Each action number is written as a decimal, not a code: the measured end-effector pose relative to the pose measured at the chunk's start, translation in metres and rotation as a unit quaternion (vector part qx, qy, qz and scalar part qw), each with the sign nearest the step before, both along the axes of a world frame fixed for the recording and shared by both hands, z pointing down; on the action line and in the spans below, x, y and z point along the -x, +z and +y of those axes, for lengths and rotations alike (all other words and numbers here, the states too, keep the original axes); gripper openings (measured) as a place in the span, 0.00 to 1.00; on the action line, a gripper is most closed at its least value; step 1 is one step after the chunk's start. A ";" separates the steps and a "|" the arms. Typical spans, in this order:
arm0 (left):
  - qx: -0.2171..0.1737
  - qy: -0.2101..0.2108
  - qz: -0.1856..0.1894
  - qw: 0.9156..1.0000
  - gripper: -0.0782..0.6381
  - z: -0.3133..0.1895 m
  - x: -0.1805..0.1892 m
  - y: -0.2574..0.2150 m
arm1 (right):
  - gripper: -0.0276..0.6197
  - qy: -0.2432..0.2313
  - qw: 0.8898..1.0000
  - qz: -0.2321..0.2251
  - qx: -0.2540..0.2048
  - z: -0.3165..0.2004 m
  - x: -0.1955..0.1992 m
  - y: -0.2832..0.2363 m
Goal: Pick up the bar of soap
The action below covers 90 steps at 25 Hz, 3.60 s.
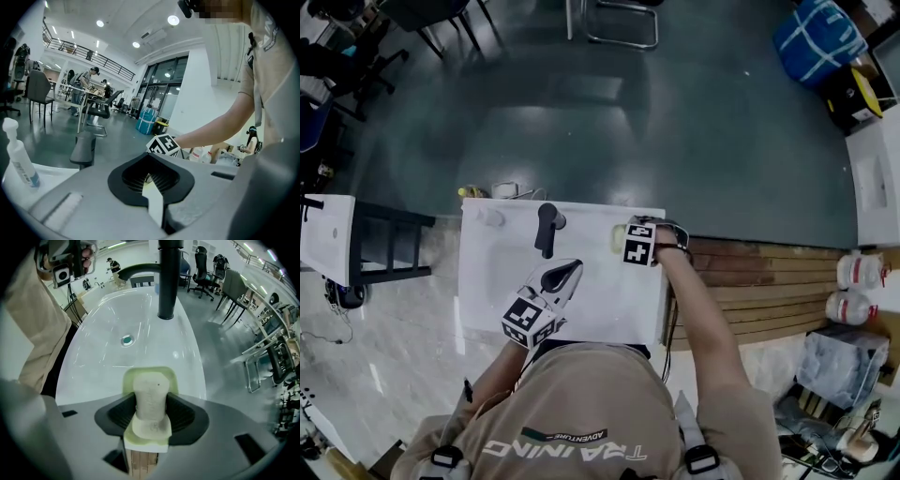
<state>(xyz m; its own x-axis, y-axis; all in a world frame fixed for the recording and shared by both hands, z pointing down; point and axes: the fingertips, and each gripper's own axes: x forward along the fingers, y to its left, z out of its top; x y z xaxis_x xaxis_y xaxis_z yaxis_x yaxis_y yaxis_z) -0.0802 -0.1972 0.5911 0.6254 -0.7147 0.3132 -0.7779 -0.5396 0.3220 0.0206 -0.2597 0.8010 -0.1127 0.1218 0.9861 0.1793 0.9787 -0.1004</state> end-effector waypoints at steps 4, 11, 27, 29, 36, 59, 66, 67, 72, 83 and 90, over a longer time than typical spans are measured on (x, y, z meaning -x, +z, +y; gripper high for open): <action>0.000 0.007 -0.001 1.000 0.10 0.002 -0.004 -0.001 | 0.33 -0.004 1.000 -0.010 0.007 0.000 0.000 -0.001; -0.003 0.005 -0.007 1.000 0.10 0.006 -0.001 -0.004 | 0.33 0.002 1.000 -0.018 0.008 -0.001 0.000 -0.002; -0.015 0.002 -0.015 1.000 0.10 0.020 0.005 -0.013 | 0.34 0.120 0.976 -0.177 -0.048 -0.012 -0.009 -0.049; -0.018 0.006 -0.016 1.000 0.10 0.022 0.005 -0.015 | 0.34 0.141 0.969 -0.197 -0.051 -0.011 -0.010 -0.060; -0.031 0.014 -0.022 0.999 0.10 0.028 0.003 -0.024 | 0.34 0.197 0.938 -0.279 -0.063 0.004 -0.005 -0.103; -0.091 0.020 -0.036 0.995 0.10 0.033 0.019 -0.075 | 0.34 0.289 0.817 -0.481 -0.133 0.040 0.014 -0.251; -0.119 0.015 -0.042 0.992 0.10 0.024 0.032 -0.099 | 0.34 0.298 0.776 -0.531 -0.165 0.037 0.016 -0.296; -0.123 0.015 -0.045 0.991 0.10 0.022 0.034 -0.102 | 0.34 0.300 0.771 -0.536 -0.168 0.036 0.017 -0.302; -0.143 0.012 -0.056 0.988 0.10 0.010 0.042 -0.116 | 0.34 0.303 0.760 -0.549 -0.171 0.037 0.019 -0.318; -0.205 0.018 -0.073 0.976 0.10 -0.009 0.045 -0.170 | 0.34 0.323 0.705 -0.604 -0.183 0.023 0.013 -0.369; -0.221 0.016 -0.055 0.974 0.10 -0.018 0.054 -0.197 | 0.34 0.314 0.689 -0.629 -0.176 0.024 0.024 -0.401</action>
